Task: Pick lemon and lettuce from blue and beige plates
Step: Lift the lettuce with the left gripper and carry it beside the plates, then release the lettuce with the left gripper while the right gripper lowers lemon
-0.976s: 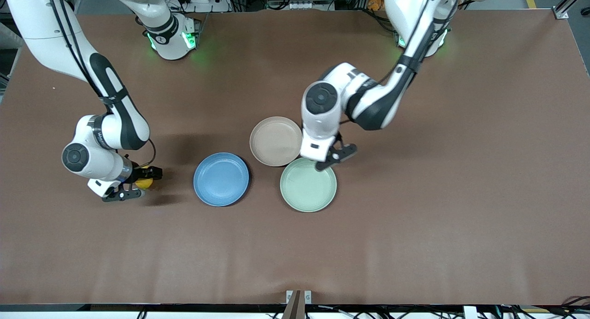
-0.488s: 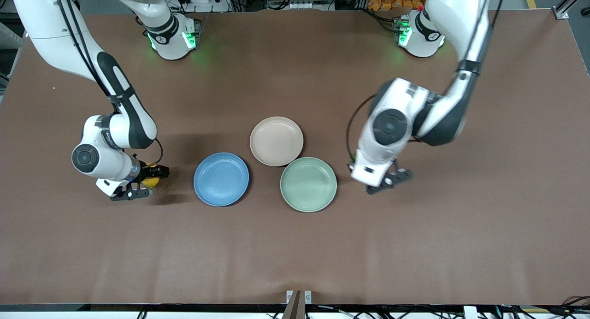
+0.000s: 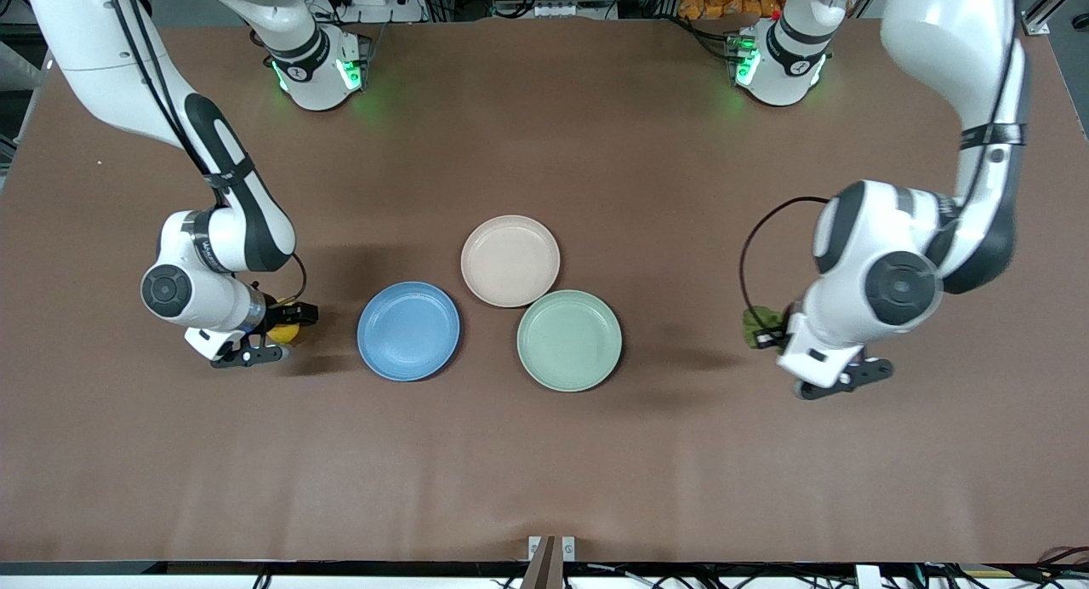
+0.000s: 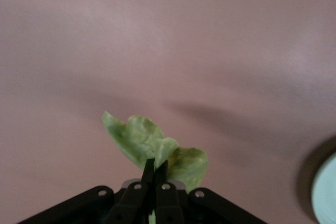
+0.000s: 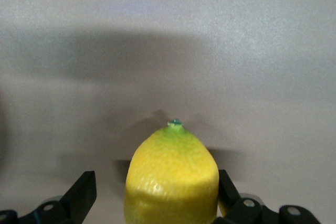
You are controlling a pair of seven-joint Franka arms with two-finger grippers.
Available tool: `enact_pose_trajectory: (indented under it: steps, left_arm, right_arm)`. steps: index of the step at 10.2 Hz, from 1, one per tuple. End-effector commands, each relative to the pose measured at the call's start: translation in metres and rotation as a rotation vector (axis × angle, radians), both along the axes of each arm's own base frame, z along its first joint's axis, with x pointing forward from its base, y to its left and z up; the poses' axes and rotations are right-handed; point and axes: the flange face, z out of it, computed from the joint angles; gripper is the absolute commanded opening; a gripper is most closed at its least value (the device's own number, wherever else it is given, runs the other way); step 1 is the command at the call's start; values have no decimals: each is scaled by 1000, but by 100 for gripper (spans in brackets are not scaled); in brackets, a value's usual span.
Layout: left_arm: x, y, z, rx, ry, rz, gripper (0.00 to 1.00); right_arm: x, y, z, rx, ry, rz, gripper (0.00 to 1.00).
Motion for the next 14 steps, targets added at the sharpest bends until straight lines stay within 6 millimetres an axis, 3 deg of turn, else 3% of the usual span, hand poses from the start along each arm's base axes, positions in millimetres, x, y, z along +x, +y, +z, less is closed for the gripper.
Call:
enact_pose_trajectory:
  steps: [1,3,5,7,10,12,14]
  left_arm:
    - [-4,14,5,9,19,-47,99]
    - [-9,21,11,11,40,-25,100]
    - [-28,22,13,-27,90,-15,100]
    - [-59,41,31,-66,60,13,100]
    - [-113,56,43,-91,2,-51,100]
    - [-145,59,64,-98,-20,-48,100]
    - [-145,58,91,-103,-71,-49,100]
  right_arm:
    - [-17,2,14,-5,4,-15,100]
    - [-19,2,18,-6,4,-15,100]
    - [-25,2,24,-7,8,-14,100]
    - [-27,3,33,-9,10,-12,100]
    - [-29,1,48,-12,23,-14,100]
    - [-42,-1,58,-15,27,-16,100]
    - [-48,-1,63,-16,28,-16,100]
